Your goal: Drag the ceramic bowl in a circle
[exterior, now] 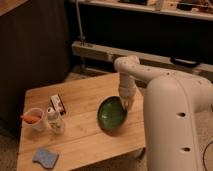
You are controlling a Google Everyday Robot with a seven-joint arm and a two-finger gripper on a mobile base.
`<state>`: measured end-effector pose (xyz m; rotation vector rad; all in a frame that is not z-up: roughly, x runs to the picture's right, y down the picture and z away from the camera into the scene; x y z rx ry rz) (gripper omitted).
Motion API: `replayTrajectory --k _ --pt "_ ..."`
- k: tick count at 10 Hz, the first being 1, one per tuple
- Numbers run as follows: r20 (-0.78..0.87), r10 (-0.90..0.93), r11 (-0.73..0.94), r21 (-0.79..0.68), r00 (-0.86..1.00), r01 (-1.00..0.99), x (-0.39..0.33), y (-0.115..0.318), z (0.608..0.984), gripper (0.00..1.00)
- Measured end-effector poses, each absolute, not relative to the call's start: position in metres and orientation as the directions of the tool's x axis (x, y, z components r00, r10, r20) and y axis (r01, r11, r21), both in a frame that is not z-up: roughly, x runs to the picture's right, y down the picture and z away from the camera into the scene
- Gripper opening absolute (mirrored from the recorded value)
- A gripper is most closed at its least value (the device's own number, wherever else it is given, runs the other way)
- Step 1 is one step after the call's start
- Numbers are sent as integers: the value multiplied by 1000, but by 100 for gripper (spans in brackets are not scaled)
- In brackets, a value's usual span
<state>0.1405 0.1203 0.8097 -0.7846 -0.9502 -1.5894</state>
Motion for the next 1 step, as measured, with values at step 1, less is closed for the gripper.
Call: replayTrajectory --k 1 --pt "869 -452 -83 184 -201 979 149 132 801 0"
